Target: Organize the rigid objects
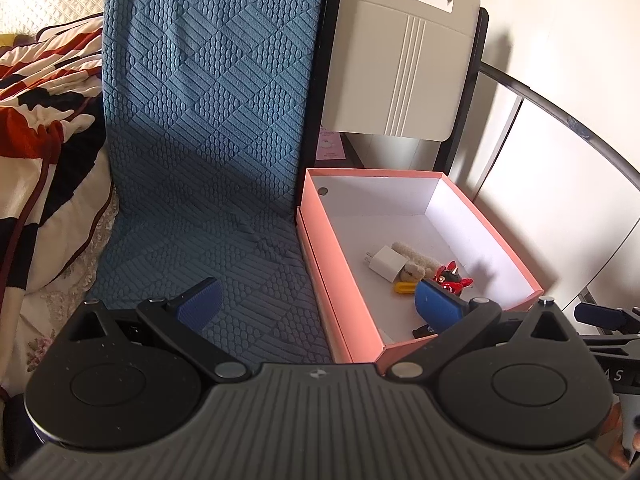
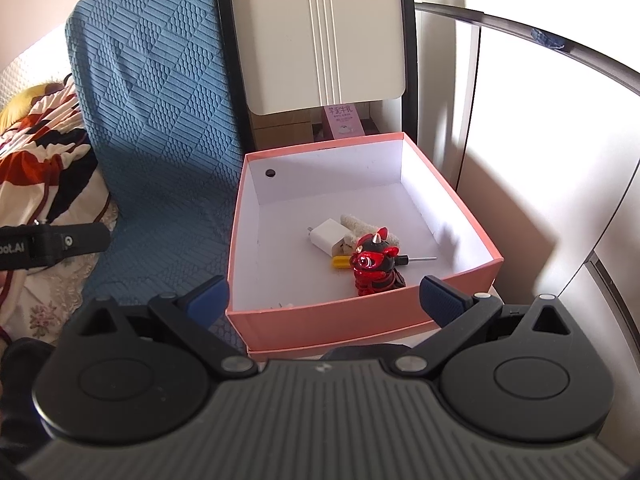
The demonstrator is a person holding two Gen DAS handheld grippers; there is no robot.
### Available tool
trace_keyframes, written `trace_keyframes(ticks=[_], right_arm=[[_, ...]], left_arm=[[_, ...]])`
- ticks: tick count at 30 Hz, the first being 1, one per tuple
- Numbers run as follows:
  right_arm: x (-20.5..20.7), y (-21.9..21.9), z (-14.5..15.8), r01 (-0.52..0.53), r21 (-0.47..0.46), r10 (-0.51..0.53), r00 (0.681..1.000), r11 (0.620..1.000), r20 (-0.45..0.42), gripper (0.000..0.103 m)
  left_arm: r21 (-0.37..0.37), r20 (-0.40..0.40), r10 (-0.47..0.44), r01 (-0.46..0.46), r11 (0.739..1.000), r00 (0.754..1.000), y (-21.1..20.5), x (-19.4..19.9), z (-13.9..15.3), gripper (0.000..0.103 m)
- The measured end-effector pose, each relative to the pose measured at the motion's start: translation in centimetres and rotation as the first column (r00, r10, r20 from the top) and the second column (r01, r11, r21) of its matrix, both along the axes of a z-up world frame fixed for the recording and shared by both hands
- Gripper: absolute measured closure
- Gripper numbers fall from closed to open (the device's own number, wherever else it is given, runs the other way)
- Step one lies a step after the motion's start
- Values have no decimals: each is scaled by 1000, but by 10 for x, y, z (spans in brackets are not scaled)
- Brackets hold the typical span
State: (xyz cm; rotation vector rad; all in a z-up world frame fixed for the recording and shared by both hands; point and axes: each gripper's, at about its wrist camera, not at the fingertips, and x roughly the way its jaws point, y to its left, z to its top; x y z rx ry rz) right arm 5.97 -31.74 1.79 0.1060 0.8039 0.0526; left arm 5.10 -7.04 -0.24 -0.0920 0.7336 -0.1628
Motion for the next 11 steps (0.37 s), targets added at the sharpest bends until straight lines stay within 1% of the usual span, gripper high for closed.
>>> trace_keyframes(ticks=[11], right_arm=[[0, 0, 0, 0, 3, 0, 1000, 1000, -6, 0]], left_arm=[[-12, 0, 2, -2, 1000, 1000, 1, 0, 1, 0]])
